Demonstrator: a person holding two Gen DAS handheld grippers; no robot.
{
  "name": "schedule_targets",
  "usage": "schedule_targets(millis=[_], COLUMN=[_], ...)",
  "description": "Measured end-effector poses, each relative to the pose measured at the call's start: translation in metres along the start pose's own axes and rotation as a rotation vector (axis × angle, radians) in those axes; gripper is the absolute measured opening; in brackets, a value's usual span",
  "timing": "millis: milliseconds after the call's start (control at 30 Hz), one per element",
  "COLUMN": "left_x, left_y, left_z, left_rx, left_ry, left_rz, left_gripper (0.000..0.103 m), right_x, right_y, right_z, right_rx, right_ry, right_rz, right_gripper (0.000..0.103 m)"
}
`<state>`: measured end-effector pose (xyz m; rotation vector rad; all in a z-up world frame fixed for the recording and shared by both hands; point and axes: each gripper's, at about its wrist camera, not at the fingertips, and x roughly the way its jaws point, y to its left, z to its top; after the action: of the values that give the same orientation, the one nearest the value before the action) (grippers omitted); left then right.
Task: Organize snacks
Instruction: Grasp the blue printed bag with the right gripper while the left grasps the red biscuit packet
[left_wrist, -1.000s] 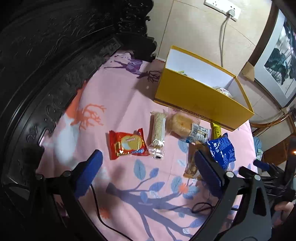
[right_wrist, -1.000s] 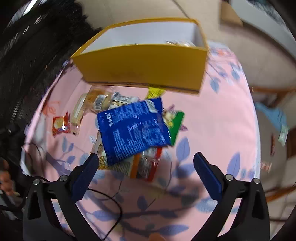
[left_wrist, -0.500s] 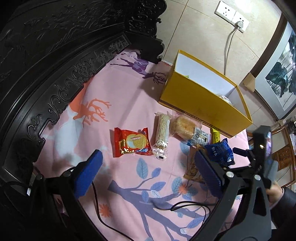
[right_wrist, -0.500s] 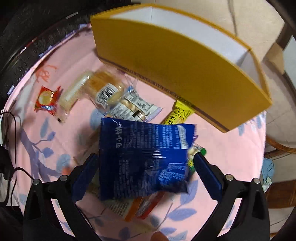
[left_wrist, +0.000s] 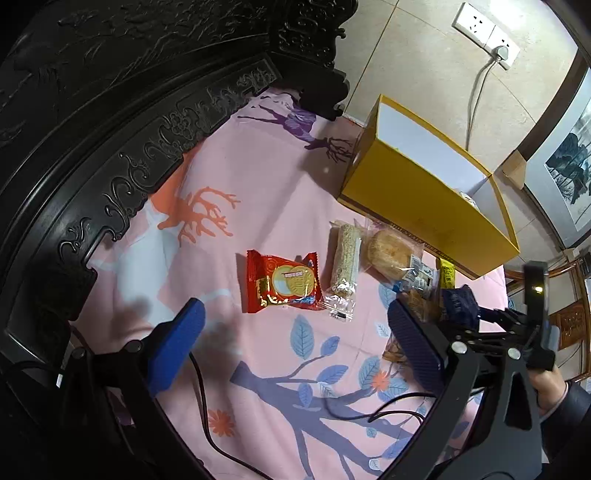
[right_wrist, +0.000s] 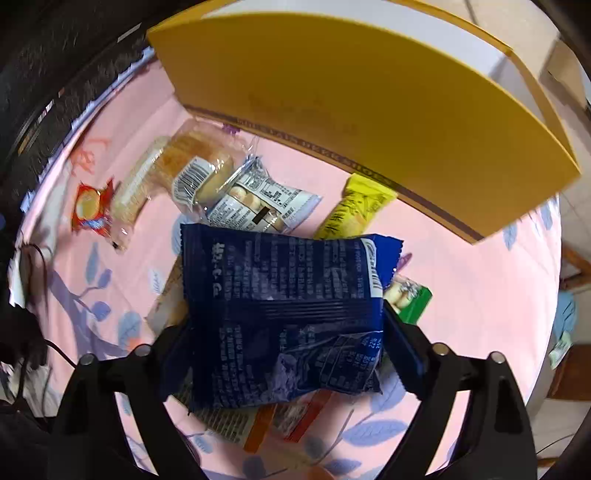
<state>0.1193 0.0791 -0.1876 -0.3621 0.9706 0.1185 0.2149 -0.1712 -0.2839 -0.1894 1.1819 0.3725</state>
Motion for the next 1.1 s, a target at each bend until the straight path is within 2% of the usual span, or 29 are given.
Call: schedule_targets(millis=[133,233,467,700,767,867,1100], left_x=[0.005,0.014,0.056,0.108,0.116,0.137,0.150], left_y=[0.002,0.003,0.001,-0.003,-0.006,-0.009,-0.011], left_z=[0.001,0.002,0.010,0.017,0.018,0.015,0.012], left_rx=[0.015,0.043,0.078,0.039,0.044,0.071,0.095], left_ry=[-0.003,0.006,0.075,0.130,0.142,0.185,0.180], left_rz=[0.020,0.056,0.111,0.190,0.194,0.248,0.258], left_gripper=[0.101,0.101,0.101,0.101,0.101,0.101,0.100], right_x=[-0.017,-0.036,-0.063,-0.072,-0.073,-0.073,-0.072], right_y=[0.000,-0.001,0.005,0.009,0.008,0.006,0.002], right_z=[-0.013,-0.023,-0.033,-0.039,-0.039,-0.039,-0.037], right_rx=[0.016,0.073,0.139,0.164,0.168,0.175,0.182], right_ry=[-0.042,-0.098,-0.154,-0.157,-0.158,-0.155,-0.152], right_rz=[-0.005,0.037,0.104,0.129,0.132,0.140,0.144], right_gripper=[0.083,0.083,0.083,0.083,0.083,0.083,0.083])
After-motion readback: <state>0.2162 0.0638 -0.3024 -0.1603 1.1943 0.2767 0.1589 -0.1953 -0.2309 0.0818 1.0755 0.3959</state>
